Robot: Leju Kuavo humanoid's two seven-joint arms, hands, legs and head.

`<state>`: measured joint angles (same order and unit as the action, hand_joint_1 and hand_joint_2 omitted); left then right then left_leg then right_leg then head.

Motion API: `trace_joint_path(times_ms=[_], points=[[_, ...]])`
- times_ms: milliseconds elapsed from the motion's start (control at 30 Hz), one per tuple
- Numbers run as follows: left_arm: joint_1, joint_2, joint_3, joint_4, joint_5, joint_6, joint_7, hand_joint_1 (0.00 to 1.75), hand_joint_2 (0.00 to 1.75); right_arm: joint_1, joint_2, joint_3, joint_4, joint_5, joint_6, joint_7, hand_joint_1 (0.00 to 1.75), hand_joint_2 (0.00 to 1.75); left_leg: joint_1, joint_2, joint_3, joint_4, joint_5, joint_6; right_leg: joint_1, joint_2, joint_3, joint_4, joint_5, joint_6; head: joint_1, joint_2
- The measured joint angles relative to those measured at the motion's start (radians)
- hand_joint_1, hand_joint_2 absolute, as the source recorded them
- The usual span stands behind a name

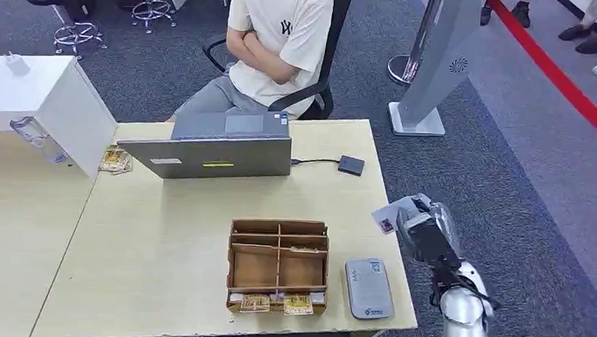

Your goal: Pass the card to the sensor for recognition and then transmit it.

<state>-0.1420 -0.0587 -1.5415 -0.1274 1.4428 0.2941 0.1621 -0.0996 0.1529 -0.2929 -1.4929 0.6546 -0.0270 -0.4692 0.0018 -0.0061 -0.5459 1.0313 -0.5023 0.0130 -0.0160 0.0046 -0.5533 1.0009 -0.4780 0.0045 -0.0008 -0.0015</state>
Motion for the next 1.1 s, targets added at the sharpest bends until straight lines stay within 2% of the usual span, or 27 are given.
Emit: trace_joint_path(times_ms=[167,267,367,500,600,767,933,1100], points=[[0.000,-0.008,0.000,0.000,-0.019,0.000,0.005,0.00,0.00,0.029,0.066,-0.026,-0.150,-0.002,-0.044,-0.050,1.75,1.75,0.000,0.000,0.000,0.000,0.000,0.000,0.000,0.000,0.000,0.000,0.000,0.000,0.000,0.000],[0.000,-0.011,0.000,0.000,-0.034,0.000,0.007,0.00,0.00,0.058,0.110,-0.025,-0.249,0.041,-0.084,-0.085,1.75,1.75,0.000,0.000,0.000,0.000,0.000,0.000,0.000,0.000,0.000,0.000,0.000,0.000,0.000,0.000],[0.000,-0.015,0.000,0.000,-0.052,0.000,0.008,0.00,0.00,0.087,0.131,0.007,-0.333,0.093,-0.149,-0.113,1.75,1.75,0.000,0.000,-0.001,0.000,0.000,0.000,0.000,0.000,0.000,0.000,0.000,0.000,0.000,0.000],[-0.001,-0.019,0.000,0.000,-0.079,-0.004,0.008,0.00,0.00,0.103,0.131,0.089,-0.407,0.192,-0.230,-0.126,1.75,1.75,0.000,0.000,-0.001,0.000,0.000,0.000,0.000,0.000,-0.001,0.000,0.000,0.000,0.000,0.000],[-0.001,-0.019,0.000,0.000,-0.089,-0.006,0.008,0.00,0.00,0.102,0.130,0.177,-0.438,0.249,-0.267,-0.098,1.75,1.75,0.000,0.000,0.000,0.000,0.000,0.000,0.000,0.000,0.000,0.000,0.000,0.000,0.000,0.000],[-0.001,-0.019,0.000,0.000,-0.117,-0.010,0.008,0.00,0.00,0.097,0.124,0.263,-0.453,0.328,-0.308,-0.085,1.75,1.75,0.000,0.000,-0.001,0.000,0.000,0.000,0.000,0.000,0.000,0.000,0.000,0.000,0.000,0.000],[-0.003,-0.019,0.000,0.000,-0.177,-0.024,0.008,0.00,0.00,0.027,0.116,0.433,-0.418,0.545,-0.342,0.024,1.75,1.75,0.000,0.001,-0.001,0.000,0.001,-0.001,0.000,0.001,0.000,0.000,0.000,0.000,0.000,0.000],[-0.005,-0.019,0.000,0.000,-0.234,-0.036,0.008,0.00,0.00,-0.123,0.115,0.566,-0.306,0.697,-0.365,0.136,1.75,1.75,0.001,0.001,-0.001,0.000,0.002,-0.002,0.000,0.001,0.000,0.001,0.001,-0.001,0.000,0.000]])
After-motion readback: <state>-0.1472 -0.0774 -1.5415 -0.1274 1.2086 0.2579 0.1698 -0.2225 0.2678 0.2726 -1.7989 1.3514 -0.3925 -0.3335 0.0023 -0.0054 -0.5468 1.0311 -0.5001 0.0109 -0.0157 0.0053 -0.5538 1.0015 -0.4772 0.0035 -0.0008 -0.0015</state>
